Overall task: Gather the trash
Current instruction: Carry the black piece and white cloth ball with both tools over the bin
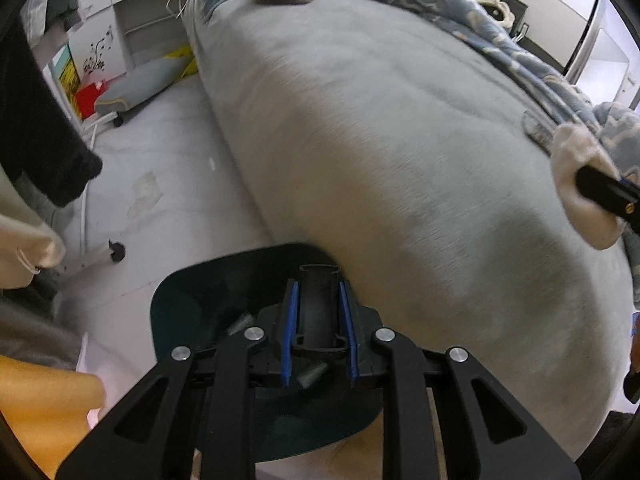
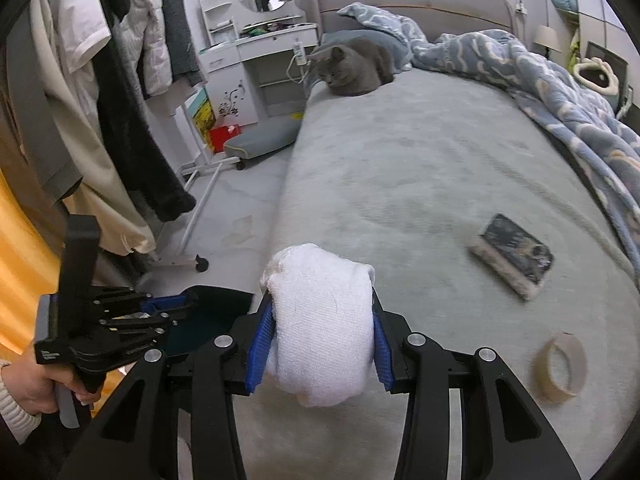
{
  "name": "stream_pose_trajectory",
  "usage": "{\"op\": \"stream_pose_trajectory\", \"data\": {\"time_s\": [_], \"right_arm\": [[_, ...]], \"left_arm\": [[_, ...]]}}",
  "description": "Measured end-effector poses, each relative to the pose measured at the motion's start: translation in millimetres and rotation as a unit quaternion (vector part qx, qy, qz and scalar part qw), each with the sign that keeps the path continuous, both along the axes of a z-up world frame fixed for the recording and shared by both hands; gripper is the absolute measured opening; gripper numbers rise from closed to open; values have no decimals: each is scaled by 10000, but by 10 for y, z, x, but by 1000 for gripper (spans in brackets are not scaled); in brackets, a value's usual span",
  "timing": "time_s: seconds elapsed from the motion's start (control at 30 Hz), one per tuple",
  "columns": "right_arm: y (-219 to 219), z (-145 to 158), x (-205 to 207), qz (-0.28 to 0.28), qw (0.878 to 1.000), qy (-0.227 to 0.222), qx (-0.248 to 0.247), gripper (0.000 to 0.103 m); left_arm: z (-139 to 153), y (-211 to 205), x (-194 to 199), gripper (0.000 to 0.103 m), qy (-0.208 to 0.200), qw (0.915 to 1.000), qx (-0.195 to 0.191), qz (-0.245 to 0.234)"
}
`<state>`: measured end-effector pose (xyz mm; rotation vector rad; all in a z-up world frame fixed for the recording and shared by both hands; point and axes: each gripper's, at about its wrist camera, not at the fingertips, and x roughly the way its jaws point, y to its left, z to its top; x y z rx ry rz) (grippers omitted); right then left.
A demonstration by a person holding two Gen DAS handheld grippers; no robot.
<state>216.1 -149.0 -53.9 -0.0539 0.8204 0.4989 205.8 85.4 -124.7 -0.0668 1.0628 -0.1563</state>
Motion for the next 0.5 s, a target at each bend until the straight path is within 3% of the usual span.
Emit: {"op": "stream_pose_trajectory", "data": {"time_s": [0.5], "right_arm": [[698, -146, -14, 547, 9982, 207, -104, 44]], "left_arm": [[-416, 479, -66, 22, 936, 9949, -316, 201]]}}
